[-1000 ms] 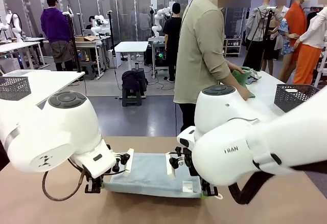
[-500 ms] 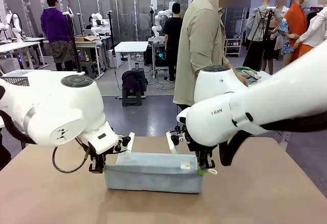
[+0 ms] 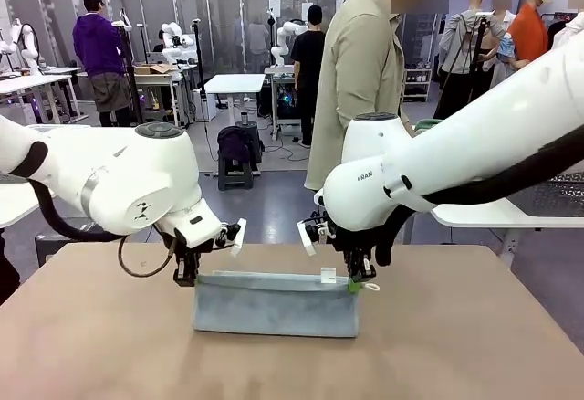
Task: Fold the towels and place them in the basket.
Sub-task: When a person lays out a Towel with hook on the table, fold it in half twice.
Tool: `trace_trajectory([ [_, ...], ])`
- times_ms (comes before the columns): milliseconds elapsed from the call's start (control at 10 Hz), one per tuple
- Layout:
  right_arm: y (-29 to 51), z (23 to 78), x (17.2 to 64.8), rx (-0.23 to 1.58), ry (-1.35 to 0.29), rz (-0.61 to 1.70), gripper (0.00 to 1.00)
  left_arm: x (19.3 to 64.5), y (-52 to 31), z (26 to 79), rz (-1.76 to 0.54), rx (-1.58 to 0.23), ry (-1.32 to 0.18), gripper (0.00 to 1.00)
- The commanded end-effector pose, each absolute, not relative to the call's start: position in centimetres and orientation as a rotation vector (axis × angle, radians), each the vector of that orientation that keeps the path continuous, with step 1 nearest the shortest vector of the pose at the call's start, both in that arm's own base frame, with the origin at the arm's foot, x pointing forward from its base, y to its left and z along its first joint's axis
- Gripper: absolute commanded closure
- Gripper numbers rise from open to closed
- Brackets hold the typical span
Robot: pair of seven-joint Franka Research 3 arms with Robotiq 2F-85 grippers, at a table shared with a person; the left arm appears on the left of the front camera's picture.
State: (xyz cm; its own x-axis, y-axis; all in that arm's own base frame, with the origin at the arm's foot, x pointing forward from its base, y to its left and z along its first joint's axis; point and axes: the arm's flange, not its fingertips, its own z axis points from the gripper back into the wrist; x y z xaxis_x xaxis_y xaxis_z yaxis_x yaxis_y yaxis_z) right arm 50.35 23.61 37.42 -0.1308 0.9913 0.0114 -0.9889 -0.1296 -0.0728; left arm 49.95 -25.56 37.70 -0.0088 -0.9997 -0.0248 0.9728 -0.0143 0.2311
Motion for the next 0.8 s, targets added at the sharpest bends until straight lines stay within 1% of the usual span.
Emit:
trace_trajectory([
  [0, 23.0, 36.9, 52.6, -0.055, -0.038, 1.725, 0.96, 52.9, -25.4, 37.5, -1.591, 0.194, -0.128, 0.92],
  [300, 22.9, 35.5, 55.4, -0.049, -0.057, 1.736, 0.96, 55.9, -26.0, 35.8, -1.582, 0.174, -0.106, 0.92],
  [700, 22.7, 33.5, 57.9, -0.029, -0.069, 1.714, 0.96, 58.7, -26.5, 34.0, -1.565, 0.177, -0.106, 0.92],
])
